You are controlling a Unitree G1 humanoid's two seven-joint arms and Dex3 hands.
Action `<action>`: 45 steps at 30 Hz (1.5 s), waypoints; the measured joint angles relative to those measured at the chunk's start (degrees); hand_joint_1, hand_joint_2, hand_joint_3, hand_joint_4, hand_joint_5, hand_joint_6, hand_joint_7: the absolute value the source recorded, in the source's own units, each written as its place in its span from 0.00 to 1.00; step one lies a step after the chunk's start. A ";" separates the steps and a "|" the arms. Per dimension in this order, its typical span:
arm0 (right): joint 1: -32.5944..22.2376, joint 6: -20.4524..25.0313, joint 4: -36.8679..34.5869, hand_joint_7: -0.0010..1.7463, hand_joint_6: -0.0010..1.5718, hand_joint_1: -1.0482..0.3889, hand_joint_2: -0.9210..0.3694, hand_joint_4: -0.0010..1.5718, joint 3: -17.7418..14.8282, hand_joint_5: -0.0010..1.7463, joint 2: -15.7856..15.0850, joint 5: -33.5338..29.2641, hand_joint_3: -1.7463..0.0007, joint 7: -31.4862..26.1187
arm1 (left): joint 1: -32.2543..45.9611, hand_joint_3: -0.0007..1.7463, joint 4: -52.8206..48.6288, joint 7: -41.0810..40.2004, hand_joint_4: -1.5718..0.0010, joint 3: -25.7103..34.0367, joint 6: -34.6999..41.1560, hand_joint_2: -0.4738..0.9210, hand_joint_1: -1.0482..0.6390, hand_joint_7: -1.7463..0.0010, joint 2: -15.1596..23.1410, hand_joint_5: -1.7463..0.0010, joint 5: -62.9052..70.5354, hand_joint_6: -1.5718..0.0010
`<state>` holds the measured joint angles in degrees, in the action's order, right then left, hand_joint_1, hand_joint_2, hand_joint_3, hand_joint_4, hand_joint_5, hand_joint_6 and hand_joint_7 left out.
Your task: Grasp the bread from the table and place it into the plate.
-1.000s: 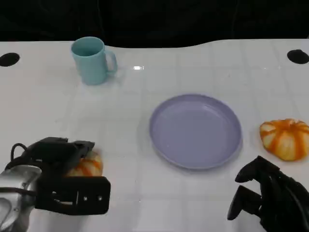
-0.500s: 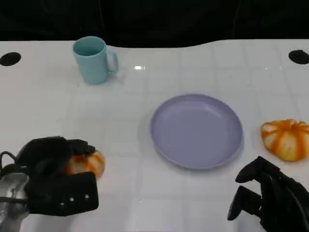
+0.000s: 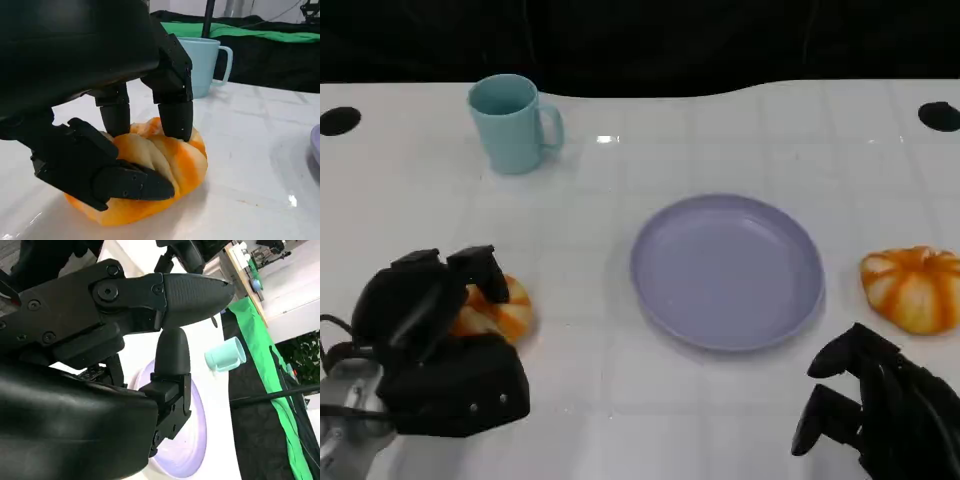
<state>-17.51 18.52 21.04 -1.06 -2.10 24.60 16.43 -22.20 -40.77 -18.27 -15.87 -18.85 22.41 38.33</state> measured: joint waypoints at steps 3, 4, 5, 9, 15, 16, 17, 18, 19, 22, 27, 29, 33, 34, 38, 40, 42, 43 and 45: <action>0.01 0.00 -0.02 0.96 0.24 0.36 0.00 0.38 -0.11 1.00 -0.01 0.02 0.74 0.02 | -0.27 0.63 0.66 0.54 0.46 0.16 -0.08 0.73 0.51 0.00 -0.81 0.00 -1.63 0.57; 0.01 0.00 -0.04 0.96 0.24 0.36 0.00 0.38 -0.18 1.00 -0.02 0.04 0.74 0.03 | -0.27 0.65 1.48 1.22 0.46 0.30 -0.14 0.72 0.51 0.00 -1.20 0.00 -2.79 0.57; 0.03 0.00 -0.05 0.96 0.24 0.36 0.00 0.38 -0.25 1.00 -0.02 0.07 0.74 0.06 | -0.31 0.66 2.28 1.88 0.45 0.51 -0.23 0.72 0.51 0.00 -1.59 0.00 -3.65 0.56; 0.05 0.02 -0.14 0.96 0.24 0.36 0.00 0.38 -0.59 1.00 -0.03 0.31 0.74 0.30 | -0.63 0.68 6.31 4.79 0.46 0.66 0.04 0.68 0.49 0.00 -2.77 0.00 -5.73 0.57; 0.14 0.01 -0.53 0.95 0.25 0.36 0.00 0.39 -0.84 1.00 -0.04 0.31 0.76 0.53 | -2.90 0.71 10.56 8.47 0.44 0.86 2.48 0.67 0.50 0.00 -3.95 0.00 -7.35 0.55; 0.15 0.01 -0.55 0.95 0.25 0.36 0.00 0.39 -0.85 1.00 -0.04 0.32 0.76 0.56 | -3.33 0.71 10.88 9.01 0.44 0.90 3.11 0.67 0.50 0.00 -4.17 0.00 -7.48 0.55; 0.16 0.01 -0.58 0.95 0.25 0.36 0.00 0.39 -0.85 1.00 -0.04 0.31 0.76 0.62 | -3.67 0.72 11.18 9.50 0.44 0.92 3.65 0.66 0.50 0.00 -4.31 0.00 -7.50 0.54; 0.16 0.00 -0.62 0.95 0.25 0.36 0.00 0.39 -0.85 1.00 -0.03 0.32 0.76 0.67 | -3.84 0.73 11.53 9.78 0.44 0.94 4.09 0.65 0.50 0.00 -4.44 0.00 -7.54 0.54; 0.16 0.01 -0.65 0.95 0.25 0.36 0.00 0.38 -0.87 1.00 -0.03 0.32 0.76 0.68 | -3.94 0.73 11.73 10.05 0.43 0.95 4.22 0.65 0.51 0.00 -4.59 0.00 -7.61 0.54; 0.13 0.11 -0.60 0.95 0.25 0.37 0.00 0.38 -0.88 1.00 -0.01 0.43 0.75 0.52 | -4.19 0.72 12.13 10.87 0.45 0.95 4.42 0.64 0.51 0.00 -5.24 0.00 -7.97 0.56; 0.11 0.18 -0.46 0.95 0.25 0.36 0.00 0.38 -0.86 1.00 -0.01 0.43 0.75 0.42 | -5.32 0.70 12.37 11.06 0.46 0.90 4.45 0.63 0.51 0.00 -6.14 0.00 -7.95 0.57; 0.12 0.14 -0.56 0.95 0.25 0.36 0.00 0.38 -0.87 1.00 0.00 0.43 0.75 0.51 | -6.01 0.70 12.37 11.06 0.46 0.67 4.41 0.64 0.52 0.00 -6.69 0.00 -7.82 0.57; 0.14 -0.21 -0.75 0.95 0.25 0.37 0.00 0.38 -0.84 1.00 -0.01 0.27 0.75 0.80 | -6.80 0.71 12.54 11.06 0.44 -0.08 4.38 0.66 0.54 0.00 -7.86 0.00 -7.17 0.56; 0.14 -0.24 -0.83 0.95 0.25 0.37 0.00 0.38 -0.84 1.00 -0.01 0.28 0.75 0.91 | -7.00 0.71 12.54 11.06 0.44 -0.25 4.33 0.66 0.55 0.00 -8.10 0.00 -6.99 0.55; 0.11 -0.30 -1.41 0.94 0.26 0.37 0.00 0.38 -0.85 1.00 -0.01 0.27 0.75 1.08 | -8.27 0.74 12.11 10.68 0.47 -0.98 1.65 0.65 0.54 0.00 -8.59 0.01 -6.70 0.55; 0.05 -0.30 -1.42 0.94 0.26 0.37 0.00 0.38 -0.89 1.00 -0.01 0.38 0.75 1.10 | -9.00 0.75 11.76 10.50 0.47 -1.21 0.91 0.63 0.54 0.00 -8.82 0.00 -6.64 0.55; -0.03 -0.29 -1.41 0.94 0.26 0.37 0.00 0.38 -0.93 1.00 -0.01 0.75 0.75 1.10 | -9.66 0.75 11.30 10.51 0.47 -1.43 0.68 0.62 0.54 0.00 -9.17 0.00 -6.65 0.55; -0.06 -0.29 -1.41 0.94 0.26 0.37 0.00 0.39 -0.94 1.00 -0.01 0.79 0.75 1.11 | -9.97 0.76 11.01 10.51 0.45 -1.53 0.55 0.61 0.53 0.00 -9.35 0.00 -6.64 0.55; -0.13 -0.30 -1.41 0.94 0.27 0.37 0.00 0.39 -0.95 1.00 -0.04 0.79 0.75 1.11 | -10.93 0.76 10.17 10.52 0.44 -2.07 0.42 0.61 0.53 0.00 -9.79 0.00 -6.56 0.55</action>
<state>-17.63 18.21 19.63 -2.01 -2.14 25.39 17.54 -33.13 -30.60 -7.75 -17.94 -18.43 12.63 31.78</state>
